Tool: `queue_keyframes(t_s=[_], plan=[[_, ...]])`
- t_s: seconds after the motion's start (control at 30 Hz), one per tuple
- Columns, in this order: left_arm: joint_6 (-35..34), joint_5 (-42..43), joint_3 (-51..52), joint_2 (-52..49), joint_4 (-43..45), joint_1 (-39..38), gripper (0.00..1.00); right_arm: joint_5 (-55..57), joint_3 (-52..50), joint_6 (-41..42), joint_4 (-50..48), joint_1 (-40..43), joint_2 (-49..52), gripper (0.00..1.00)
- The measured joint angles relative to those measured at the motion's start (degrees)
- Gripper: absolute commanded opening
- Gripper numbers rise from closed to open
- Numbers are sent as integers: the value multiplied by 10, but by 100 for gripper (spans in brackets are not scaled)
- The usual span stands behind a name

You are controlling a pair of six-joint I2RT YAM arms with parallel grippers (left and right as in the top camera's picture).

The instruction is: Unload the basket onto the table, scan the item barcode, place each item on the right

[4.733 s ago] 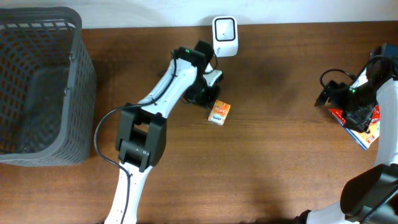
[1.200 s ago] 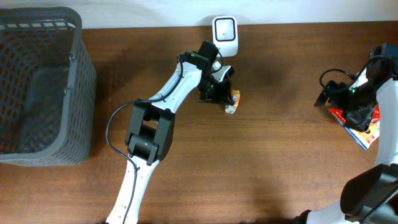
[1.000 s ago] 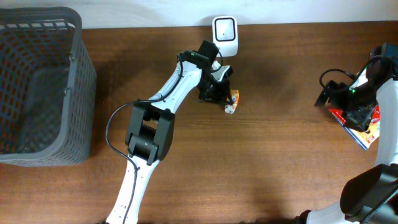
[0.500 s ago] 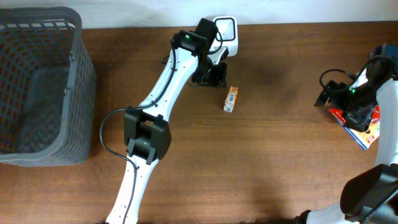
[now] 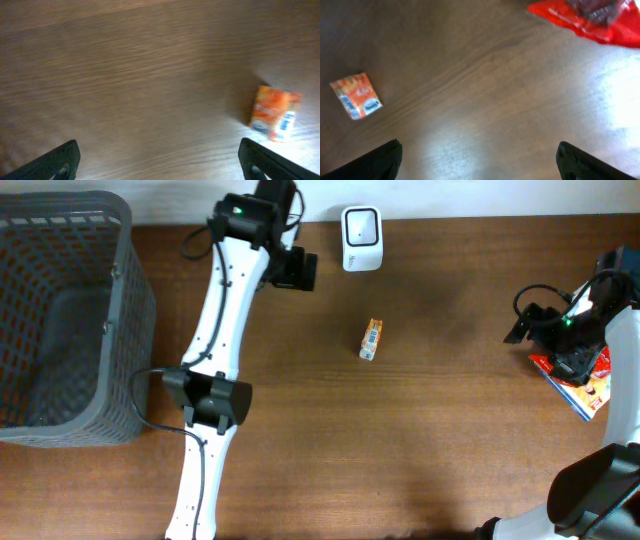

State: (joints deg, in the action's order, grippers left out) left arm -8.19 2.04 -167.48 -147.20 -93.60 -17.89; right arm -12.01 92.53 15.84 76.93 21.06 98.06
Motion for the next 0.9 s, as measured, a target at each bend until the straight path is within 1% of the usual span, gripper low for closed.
queue_keyframes(t_s=[0.17, 0.23, 0.27, 0.33, 0.37, 0.4, 0.43, 0.47, 0.53, 0.57, 0.63, 0.77, 0.83, 0.9], plan=[[0, -10, 0, -2, -14, 14, 100, -23, -29, 0, -25, 0, 0, 98], [0, -10, 0, -3, -22, 13, 82, -27, -33, 0, -28, 0, 0, 98], [1, -7, 0, -4, -28, 12, 76, -29, -34, 0, -33, 0, 0, 98], [0, 11, 0, -4, -30, 11, 75, -31, -34, 0, -38, 0, 0, 98], [3, 32, 0, -4, -30, 11, 74, -31, -34, 0, -38, 0, 0, 98], [7, 51, 0, -4, -30, 10, 65, -31, -34, 0, -38, 0, 0, 99], [13, 76, 0, -4, -30, 9, 44, -31, -34, 0, -38, 0, 0, 98], [17, 96, 0, -4, -30, 8, 21, -31, -34, 0, -38, 0, 0, 98], [32, 129, 0, -4, -30, 1, 4, -31, -34, 0, -38, 0, 0, 98], [38, 142, 0, -4, -30, -5, 0, -31, -34, 0, -38, 0, 0, 98], [51, 160, 0, -4, -30, -26, 0, -31, -34, 0, -38, 0, 0, 98], [56, 172, 0, -4, -16, -73, 0, -31, -34, 0, -38, 0, 0, 98], [52, 164, 0, -5, -3, -97, 0, -31, -34, 0, -38, 0, 0, 98], [28, 129, 0, -7, 8, -125, 0, -31, -34, 0, -38, 0, 0, 98]])
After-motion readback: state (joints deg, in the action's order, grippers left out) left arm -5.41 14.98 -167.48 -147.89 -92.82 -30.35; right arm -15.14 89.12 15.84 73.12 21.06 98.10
